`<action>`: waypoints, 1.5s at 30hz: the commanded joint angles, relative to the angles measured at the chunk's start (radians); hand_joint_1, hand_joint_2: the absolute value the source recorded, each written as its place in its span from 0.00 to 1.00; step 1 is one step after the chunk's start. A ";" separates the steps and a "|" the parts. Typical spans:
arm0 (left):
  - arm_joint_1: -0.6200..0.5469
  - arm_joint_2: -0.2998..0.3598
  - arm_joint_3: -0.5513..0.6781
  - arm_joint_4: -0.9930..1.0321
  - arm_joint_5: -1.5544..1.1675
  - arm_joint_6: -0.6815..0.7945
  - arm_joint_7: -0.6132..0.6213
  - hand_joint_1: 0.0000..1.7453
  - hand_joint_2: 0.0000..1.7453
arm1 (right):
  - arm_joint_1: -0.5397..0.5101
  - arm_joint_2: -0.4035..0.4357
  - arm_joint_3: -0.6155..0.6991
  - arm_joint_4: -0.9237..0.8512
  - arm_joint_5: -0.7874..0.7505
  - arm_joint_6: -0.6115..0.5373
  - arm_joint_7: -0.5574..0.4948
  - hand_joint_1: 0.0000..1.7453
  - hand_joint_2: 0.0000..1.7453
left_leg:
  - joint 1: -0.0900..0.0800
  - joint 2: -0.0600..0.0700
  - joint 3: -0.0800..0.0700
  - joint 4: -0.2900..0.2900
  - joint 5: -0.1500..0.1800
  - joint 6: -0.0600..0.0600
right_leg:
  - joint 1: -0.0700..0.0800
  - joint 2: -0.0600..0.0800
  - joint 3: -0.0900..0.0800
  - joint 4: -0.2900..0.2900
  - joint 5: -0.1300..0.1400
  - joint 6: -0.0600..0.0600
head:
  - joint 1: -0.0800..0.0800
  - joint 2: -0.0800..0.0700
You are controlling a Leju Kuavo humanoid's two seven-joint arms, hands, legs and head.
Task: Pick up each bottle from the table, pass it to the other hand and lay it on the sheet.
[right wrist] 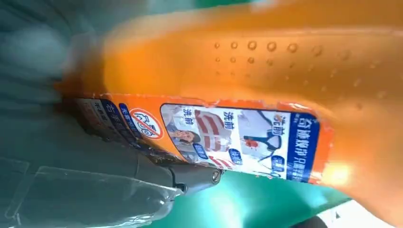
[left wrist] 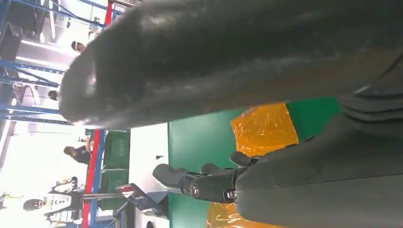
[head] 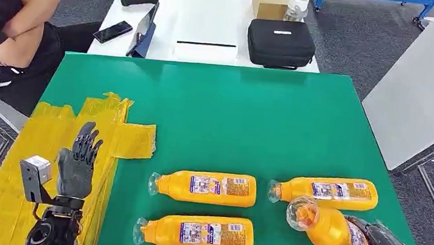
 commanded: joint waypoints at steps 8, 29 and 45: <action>-0.040 -0.022 -0.094 -0.035 0.025 -0.057 0.042 0.00 1.00 | -0.313 0.271 0.024 0.065 -0.089 -0.199 0.021 1.00 1.00 | 0.002 0.005 0.001 0.000 0.000 -0.002 | 0.002 0.001 0.000 -0.002 0.001 -0.001 | 0.000 0.000; -0.279 -0.012 -0.309 0.114 0.084 0.101 0.071 0.00 1.00 | -1.028 0.588 0.728 0.998 0.019 -0.598 0.230 1.00 1.00 | 0.004 0.006 -0.001 -0.001 0.007 -0.005 | 0.004 0.002 -0.003 0.003 0.006 -0.005 | 0.000 0.000; -0.305 -0.020 -0.278 0.170 0.099 0.115 0.062 0.00 1.00 | -1.058 0.648 0.799 1.073 0.070 -0.600 0.208 1.00 1.00 | 0.003 0.003 -0.005 0.000 0.007 -0.006 | 0.003 -0.002 -0.006 0.003 0.005 -0.006 | 0.000 0.000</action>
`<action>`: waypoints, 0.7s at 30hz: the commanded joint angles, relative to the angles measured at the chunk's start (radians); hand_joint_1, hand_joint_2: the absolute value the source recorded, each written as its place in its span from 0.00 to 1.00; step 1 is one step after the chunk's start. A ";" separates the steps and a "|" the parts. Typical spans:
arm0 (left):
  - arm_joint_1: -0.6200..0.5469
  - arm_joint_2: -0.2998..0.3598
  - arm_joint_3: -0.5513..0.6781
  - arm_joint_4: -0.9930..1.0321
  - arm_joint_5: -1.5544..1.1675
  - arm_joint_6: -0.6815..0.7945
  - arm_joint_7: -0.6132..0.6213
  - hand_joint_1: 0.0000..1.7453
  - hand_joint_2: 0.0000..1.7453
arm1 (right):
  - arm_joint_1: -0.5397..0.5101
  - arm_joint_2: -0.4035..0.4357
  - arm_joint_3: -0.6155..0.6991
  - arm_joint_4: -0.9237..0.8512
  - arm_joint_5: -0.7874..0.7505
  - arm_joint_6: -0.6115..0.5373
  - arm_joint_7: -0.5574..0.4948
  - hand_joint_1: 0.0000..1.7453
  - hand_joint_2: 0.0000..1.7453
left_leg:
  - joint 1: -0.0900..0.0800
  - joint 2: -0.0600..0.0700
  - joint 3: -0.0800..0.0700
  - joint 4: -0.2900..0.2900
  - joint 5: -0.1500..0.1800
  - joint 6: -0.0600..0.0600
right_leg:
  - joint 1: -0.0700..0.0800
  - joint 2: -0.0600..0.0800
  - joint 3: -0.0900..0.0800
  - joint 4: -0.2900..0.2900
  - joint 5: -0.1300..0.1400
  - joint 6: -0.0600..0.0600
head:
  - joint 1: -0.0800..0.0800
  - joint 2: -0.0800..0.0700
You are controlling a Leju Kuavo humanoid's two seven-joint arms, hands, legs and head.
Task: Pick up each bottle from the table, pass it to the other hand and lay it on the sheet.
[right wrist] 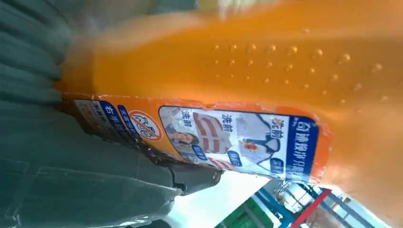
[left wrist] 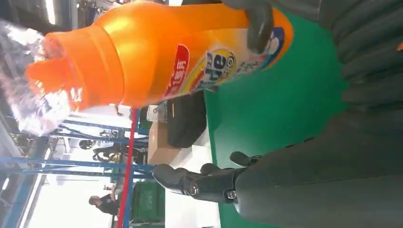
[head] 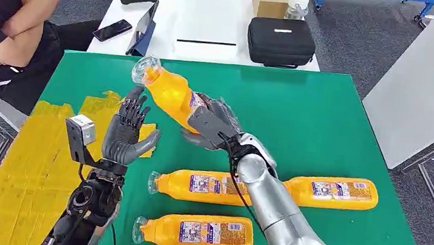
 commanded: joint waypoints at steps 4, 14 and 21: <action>-0.052 0.012 0.006 0.097 0.017 0.004 -0.013 0.00 1.00 | -0.079 0.026 0.082 0.122 0.029 -0.017 -0.016 1.00 1.00 | 0.000 0.002 0.004 0.000 -0.002 -0.002 | 0.001 -0.002 0.004 0.000 -0.001 -0.001 | 0.000 0.000; -0.025 0.008 0.017 0.009 -0.002 0.066 -0.007 0.00 1.00 | -0.071 0.078 0.217 0.128 0.160 -0.067 0.077 1.00 1.00 | 0.001 0.003 0.003 0.001 -0.002 -0.002 | 0.001 -0.001 0.002 0.000 -0.001 -0.001 | 0.000 0.000; -0.019 0.015 0.009 -0.002 -0.004 0.094 -0.009 0.00 1.00 | -0.042 0.092 0.306 0.136 0.260 -0.090 0.127 1.00 1.00 | 0.001 0.002 0.003 0.000 -0.002 -0.002 | 0.001 -0.002 0.003 -0.001 -0.001 -0.001 | 0.000 0.000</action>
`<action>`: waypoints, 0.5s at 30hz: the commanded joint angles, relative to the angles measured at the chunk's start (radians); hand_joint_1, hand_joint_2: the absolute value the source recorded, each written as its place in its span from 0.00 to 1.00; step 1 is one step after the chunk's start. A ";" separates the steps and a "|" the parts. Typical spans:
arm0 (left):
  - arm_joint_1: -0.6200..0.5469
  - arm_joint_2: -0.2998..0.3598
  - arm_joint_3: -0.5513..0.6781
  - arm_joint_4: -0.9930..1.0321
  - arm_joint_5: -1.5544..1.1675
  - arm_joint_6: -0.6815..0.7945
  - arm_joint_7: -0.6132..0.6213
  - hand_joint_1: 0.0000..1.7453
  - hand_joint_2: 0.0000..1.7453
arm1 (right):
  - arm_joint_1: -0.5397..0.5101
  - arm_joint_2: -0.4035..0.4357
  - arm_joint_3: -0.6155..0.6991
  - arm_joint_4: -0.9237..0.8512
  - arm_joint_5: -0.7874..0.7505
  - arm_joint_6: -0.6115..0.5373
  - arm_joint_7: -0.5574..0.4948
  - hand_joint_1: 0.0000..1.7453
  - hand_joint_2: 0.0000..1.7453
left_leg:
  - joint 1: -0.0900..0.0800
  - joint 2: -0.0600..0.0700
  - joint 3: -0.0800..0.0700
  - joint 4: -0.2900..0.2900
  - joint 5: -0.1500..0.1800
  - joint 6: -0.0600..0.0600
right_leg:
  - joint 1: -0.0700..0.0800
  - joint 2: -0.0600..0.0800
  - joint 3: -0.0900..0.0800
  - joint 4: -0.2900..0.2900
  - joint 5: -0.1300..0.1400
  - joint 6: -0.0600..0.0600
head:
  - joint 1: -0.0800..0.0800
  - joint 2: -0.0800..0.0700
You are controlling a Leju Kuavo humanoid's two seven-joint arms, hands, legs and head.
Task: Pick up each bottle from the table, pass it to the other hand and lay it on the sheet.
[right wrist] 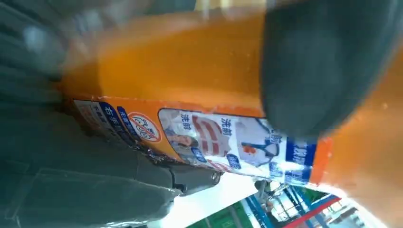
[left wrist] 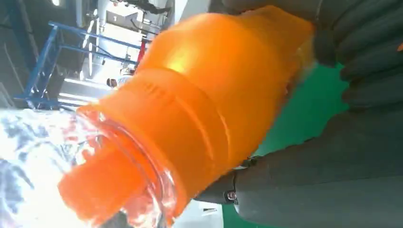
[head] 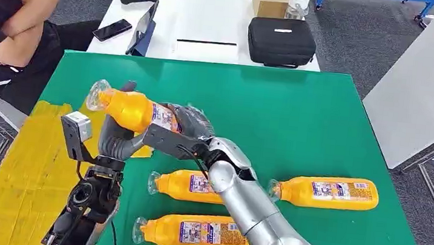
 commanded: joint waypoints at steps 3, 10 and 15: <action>-0.006 0.015 -0.002 -0.016 -0.002 0.040 0.005 0.00 1.00 | 0.002 0.029 0.222 0.087 0.177 -0.042 0.095 1.00 1.00 | 0.001 0.004 0.006 -0.001 -0.003 -0.003 | 0.001 -0.002 0.006 -0.001 -0.002 -0.001 | 0.000 0.000; 0.001 0.011 -0.008 -0.035 0.001 0.048 0.012 0.00 1.00 | 0.026 0.035 0.297 0.086 0.214 -0.050 0.144 1.00 1.00 | 0.001 -0.001 0.005 -0.001 -0.002 -0.003 | 0.002 -0.006 0.005 -0.002 -0.002 -0.002 | 0.000 0.000; -0.005 0.006 -0.007 -0.032 0.007 0.051 0.013 0.00 1.00 | 0.037 0.037 0.334 0.088 0.230 -0.032 0.144 1.00 1.00 | 0.001 -0.001 0.002 0.000 -0.001 -0.002 | 0.001 -0.004 0.002 -0.001 -0.001 -0.001 | 0.000 0.000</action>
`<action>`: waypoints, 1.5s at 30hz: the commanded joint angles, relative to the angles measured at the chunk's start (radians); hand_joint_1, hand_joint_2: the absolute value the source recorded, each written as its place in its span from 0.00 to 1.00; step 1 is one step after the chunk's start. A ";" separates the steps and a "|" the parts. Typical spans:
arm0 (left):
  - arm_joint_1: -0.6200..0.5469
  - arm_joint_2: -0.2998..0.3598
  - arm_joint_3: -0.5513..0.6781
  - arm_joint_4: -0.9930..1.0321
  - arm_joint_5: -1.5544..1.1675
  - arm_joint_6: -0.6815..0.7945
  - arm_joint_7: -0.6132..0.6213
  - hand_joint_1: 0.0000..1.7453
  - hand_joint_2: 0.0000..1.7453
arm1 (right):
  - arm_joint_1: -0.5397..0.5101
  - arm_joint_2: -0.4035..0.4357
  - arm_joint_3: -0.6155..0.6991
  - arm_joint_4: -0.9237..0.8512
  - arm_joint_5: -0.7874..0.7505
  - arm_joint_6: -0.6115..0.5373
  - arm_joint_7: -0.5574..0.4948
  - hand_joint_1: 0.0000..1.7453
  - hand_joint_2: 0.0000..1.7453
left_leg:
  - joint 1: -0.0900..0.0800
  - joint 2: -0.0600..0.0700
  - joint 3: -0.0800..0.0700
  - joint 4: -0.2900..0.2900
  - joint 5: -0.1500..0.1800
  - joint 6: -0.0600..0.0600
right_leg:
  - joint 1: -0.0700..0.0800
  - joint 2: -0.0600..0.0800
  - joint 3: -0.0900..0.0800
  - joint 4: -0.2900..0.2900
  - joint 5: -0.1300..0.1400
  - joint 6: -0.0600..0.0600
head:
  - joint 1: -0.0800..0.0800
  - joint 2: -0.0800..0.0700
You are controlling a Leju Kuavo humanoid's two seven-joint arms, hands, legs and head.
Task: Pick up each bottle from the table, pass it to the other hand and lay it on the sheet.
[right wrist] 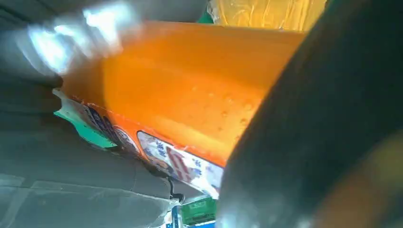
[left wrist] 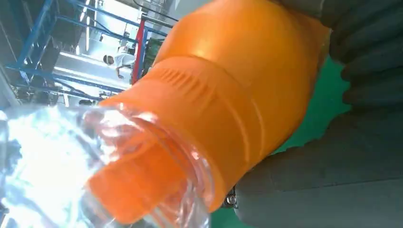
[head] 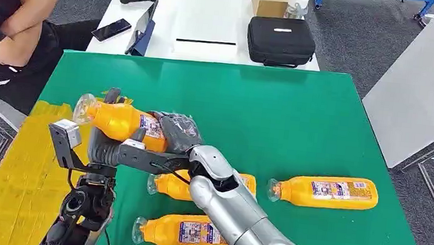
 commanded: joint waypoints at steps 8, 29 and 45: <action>-0.101 -0.011 -0.008 0.017 0.076 -0.018 0.017 1.00 1.00 | 0.024 0.006 0.238 0.047 -0.036 0.048 0.017 1.00 1.00 | 0.001 -0.003 0.003 0.000 -0.001 -0.002 | 0.002 -0.007 0.004 -0.001 -0.002 -0.001 | 0.000 0.000; -0.070 -0.008 0.006 -0.005 0.148 -0.082 -0.016 1.00 1.00 | -0.001 0.006 0.231 0.075 -0.062 0.036 0.037 1.00 1.00 | 0.002 -0.002 0.004 0.000 -0.001 -0.002 | 0.002 -0.007 0.005 -0.001 -0.002 -0.001 | 0.000 0.000; 0.002 0.037 0.100 -0.140 -0.044 0.051 -0.090 1.00 1.00 | 0.081 -0.150 -0.205 -0.221 -0.107 -0.141 -0.074 0.00 0.00 | 0.001 -0.004 0.004 0.000 -0.001 -0.002 | 0.001 -0.008 0.006 -0.001 -0.002 -0.001 | 0.000 0.000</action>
